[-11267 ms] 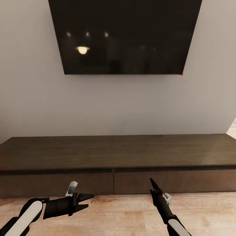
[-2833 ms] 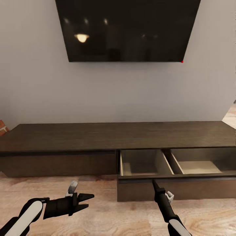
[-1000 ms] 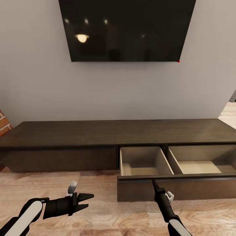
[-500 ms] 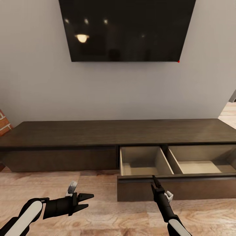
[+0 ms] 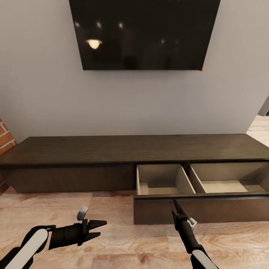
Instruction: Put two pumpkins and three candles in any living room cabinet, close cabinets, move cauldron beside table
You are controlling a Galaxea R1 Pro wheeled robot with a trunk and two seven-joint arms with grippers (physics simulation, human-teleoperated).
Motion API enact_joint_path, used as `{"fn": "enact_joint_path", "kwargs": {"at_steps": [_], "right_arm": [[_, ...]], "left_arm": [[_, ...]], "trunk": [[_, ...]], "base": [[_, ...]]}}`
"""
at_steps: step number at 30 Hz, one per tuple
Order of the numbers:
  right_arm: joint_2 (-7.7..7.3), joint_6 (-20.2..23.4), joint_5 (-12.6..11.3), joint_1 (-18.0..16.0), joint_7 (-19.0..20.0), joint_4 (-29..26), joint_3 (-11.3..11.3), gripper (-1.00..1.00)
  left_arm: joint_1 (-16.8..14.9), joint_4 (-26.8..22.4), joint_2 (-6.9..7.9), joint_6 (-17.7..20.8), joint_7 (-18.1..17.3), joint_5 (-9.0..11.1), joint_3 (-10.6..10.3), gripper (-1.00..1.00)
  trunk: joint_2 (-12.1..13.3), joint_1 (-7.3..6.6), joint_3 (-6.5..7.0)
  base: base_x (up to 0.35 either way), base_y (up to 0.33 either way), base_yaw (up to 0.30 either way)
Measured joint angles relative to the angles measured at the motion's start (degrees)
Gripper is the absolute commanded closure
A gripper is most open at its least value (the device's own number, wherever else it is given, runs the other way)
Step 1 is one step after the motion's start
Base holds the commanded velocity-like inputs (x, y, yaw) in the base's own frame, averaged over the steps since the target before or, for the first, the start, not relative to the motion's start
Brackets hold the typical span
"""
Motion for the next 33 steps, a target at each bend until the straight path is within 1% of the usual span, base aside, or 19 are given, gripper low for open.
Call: {"fn": "enact_joint_path", "kwargs": {"at_steps": [3, 8, 13, 15, 17, 18, 21, 22, 24, 25, 26, 27, 28, 30, 32, 33], "right_arm": [[0.00, 0.8, 0.0, 0.0, -0.8, 0.0, 0.1, -1.00], [0.00, 6.6, -0.1, 0.0, -5.6, -0.1, 0.0, -1.00], [-0.01, 9.8, -0.1, 0.0, -7.0, 0.0, 0.0, -1.00], [-0.05, 12.3, -0.1, 0.1, -7.8, 0.0, 0.0, -1.00], [-0.07, 15.2, 0.0, 0.2, -9.4, 0.4, 0.0, -1.00], [-0.09, 15.9, 0.0, 0.2, -10.0, 0.6, 0.0, -1.00], [-0.15, 20.4, 0.1, 0.3, -12.2, 2.1, 0.1, -1.00], [-0.15, 21.1, 0.2, 0.4, -12.4, 2.6, 0.1, -1.00], [-0.17, 23.0, 0.4, 0.4, -12.5, 6.3, 0.2, -1.00], [-0.18, 23.5, 0.5, 0.4, -12.5, 8.7, 0.4, -1.00], [-0.18, 23.8, 0.6, 0.4, -12.5, 9.8, 0.4, -1.00], [-0.25, 24.1, 1.2, 0.5, -12.5, 12.5, 0.7, -1.00], [-0.29, 24.2, 1.5, 0.4, -12.5, 13.3, 0.9, -1.00], [-0.46, 24.4, 4.2, 0.4, -12.4, 15.2, 2.3, -1.00], [-0.51, 24.5, 6.7, 0.4, -12.6, 16.1, 2.8, -1.00], [-0.52, 24.5, 7.1, 0.4, -12.6, 16.3, 2.9, -1.00]], "left_arm": [[0.0, 0.0, 0.03, 0.0, 0.0, 0.0, 0.1, -1.00], [0.1, -0.2, 0.00, 0.0, 0.0, 0.0, 0.2, -1.00], [0.2, -0.2, -0.04, 0.0, 0.0, 0.0, 0.2, -1.00], [0.2, -0.2, -0.04, 0.0, 0.0, 0.0, 0.1, -1.00], [0.2, -0.1, -0.04, 0.0, 0.0, 0.0, 0.2, -1.00], [0.2, -0.1, -0.04, 0.0, 0.0, 0.0, 0.2, -1.00], [0.2, -0.1, -0.04, 0.0, 0.1, 0.1, 0.3, -1.00], [0.2, 0.0, -0.04, 0.0, 0.1, 0.1, 0.3, -1.00], [0.2, -0.1, -0.09, 0.0, 0.1, 0.1, 0.3, -1.00], [0.2, -0.1, -0.11, 0.0, 0.1, 0.0, 0.2, -1.00], [0.2, -0.1, -0.11, 0.0, 0.1, 0.0, 0.2, -1.00], [0.2, -0.1, -0.10, 0.0, 0.1, 0.0, 0.1, -1.00], [0.2, -0.1, -0.09, 0.0, 0.1, 0.0, 0.1, -1.00], [0.2, -0.1, -0.06, 0.0, 0.1, 0.0, 0.1, -1.00], [0.2, -0.1, -0.05, 0.0, 0.1, 0.0, 0.2, -1.00], [0.2, 0.0, -0.05, 0.0, 0.1, 0.0, 0.2, -1.00]], "trunk": [[0.0, 0.00, 0.00], [0.0, 0.00, 0.00], [0.0, 0.00, 0.00], [0.0, -0.06, 0.44], [0.0, -0.11, 0.88], [0.1, -0.13, 1.10], [0.1, -0.21, 1.77], [0.1, -0.24, 1.99], [0.1, -0.29, 2.43], [0.2, -0.31, 2.65], [0.2, -0.34, 2.87], [0.2, -0.36, 3.09], [0.2, -0.39, 3.32], [0.2, -0.44, 3.76], [0.3, -0.49, 4.21], [0.3, -0.52, 4.43]], "base": [[-0.004, 0.000, 0.000], [0.000, 0.000, 0.000], [0.000, 0.000, 0.000], [0.000, 0.000, 0.000], [0.000, 0.000, 0.000], [0.000, 0.000, 0.000], [0.000, 0.000, 0.000], [0.000, 0.000, 0.000], [0.000, 0.000, 0.000], [0.000, 0.000, 0.000], [0.000, 0.000, 0.000], [0.000, 0.000, 0.000], [0.000, 0.000, 0.000], [0.000, 0.000, 0.000], [0.000, 0.000, 0.000], [0.000, 0.000, 0.000]]}}
